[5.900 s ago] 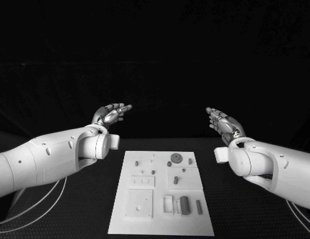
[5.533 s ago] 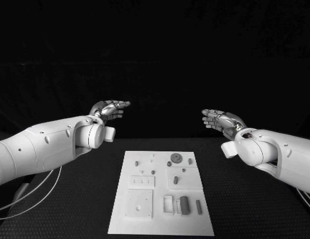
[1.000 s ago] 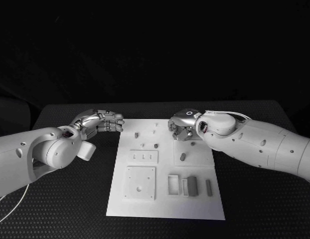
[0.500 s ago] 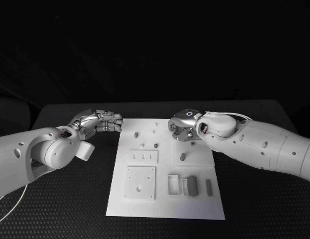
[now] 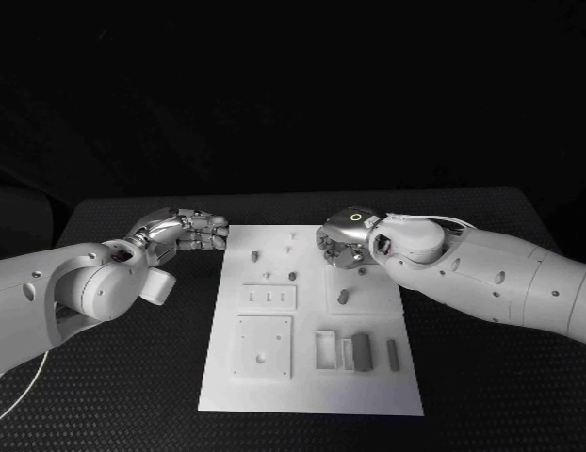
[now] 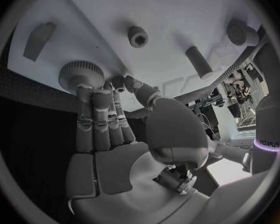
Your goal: Assemble the parts on the task board
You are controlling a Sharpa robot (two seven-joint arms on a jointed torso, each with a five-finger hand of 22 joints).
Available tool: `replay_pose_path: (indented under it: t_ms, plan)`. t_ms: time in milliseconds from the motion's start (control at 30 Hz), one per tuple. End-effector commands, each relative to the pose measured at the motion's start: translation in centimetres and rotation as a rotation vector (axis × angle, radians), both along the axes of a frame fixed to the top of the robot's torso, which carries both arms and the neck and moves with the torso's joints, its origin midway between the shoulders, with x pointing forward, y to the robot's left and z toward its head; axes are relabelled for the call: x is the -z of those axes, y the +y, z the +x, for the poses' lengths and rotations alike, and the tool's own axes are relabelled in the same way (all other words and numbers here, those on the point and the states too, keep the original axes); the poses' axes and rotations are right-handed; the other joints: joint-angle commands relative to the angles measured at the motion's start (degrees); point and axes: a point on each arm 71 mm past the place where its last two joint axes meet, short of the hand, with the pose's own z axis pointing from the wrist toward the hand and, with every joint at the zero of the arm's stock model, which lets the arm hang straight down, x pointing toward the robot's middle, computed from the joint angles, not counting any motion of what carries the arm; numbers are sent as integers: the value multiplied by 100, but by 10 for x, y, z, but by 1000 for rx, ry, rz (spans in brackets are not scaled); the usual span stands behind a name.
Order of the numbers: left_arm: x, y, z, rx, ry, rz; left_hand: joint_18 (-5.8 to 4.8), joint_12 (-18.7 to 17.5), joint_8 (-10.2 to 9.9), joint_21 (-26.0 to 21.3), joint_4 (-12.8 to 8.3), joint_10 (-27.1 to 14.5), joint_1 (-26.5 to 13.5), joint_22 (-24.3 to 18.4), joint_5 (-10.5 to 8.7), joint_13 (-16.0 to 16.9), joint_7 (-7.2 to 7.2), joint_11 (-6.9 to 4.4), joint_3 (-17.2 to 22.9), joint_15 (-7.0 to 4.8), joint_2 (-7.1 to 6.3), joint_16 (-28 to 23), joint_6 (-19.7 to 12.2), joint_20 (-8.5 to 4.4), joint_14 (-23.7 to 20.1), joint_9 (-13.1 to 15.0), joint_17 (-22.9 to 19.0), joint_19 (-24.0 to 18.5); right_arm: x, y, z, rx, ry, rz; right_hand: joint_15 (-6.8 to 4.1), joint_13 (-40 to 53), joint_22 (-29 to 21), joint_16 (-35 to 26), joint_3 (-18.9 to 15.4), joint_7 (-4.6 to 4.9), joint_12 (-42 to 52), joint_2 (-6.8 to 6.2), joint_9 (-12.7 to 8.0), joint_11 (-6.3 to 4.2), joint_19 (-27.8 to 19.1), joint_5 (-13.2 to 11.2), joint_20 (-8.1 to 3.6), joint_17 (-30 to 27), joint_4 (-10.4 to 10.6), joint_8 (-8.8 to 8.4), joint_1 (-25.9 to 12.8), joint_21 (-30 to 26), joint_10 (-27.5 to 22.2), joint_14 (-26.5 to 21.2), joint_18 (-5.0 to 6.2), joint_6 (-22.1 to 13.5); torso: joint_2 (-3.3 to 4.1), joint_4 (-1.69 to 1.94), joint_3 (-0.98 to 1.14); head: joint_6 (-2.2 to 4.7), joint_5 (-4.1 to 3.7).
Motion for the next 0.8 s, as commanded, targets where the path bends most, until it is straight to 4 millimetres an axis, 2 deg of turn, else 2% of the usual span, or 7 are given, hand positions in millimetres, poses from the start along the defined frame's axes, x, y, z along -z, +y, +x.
replay_pose_path:
  t_ms: [33,400,800]
  plan:
    - [-1,-3,0,18,-3,-13,-69,-31,-21,-30,4,-15,41,-8,17,10,11,5,-44,3,29,-29,45,-42,36,-10,10,15,6,-1,-2,5,4,-38,-65,79,134,48,25,-5,71,-36,14,-27,20,-25,-53,-12,-18,0,44,52,114,-2,397,39,3,12,2,11,-3]
    - [-1,-2,0,15,-1,-12,-71,-34,-23,-34,5,-15,41,-11,16,11,11,6,-48,3,31,-33,45,-43,37,-12,13,18,6,-2,-3,3,6,-42,-87,205,131,86,47,-13,89,-18,33,-49,22,-23,-64,-34,-25,-11,76,84,130,-2,397,65,8,12,-8,3,-25]
    - [-1,-2,0,15,0,-11,-73,-36,-24,-38,7,-14,39,-13,16,12,11,6,-53,3,33,-37,46,-44,38,-13,16,21,4,2,-4,-7,-16,-32,-175,539,132,181,90,-113,187,183,150,-141,58,-23,-98,-93,-65,61,220,190,307,55,397,302,14,20,-9,3,-37]
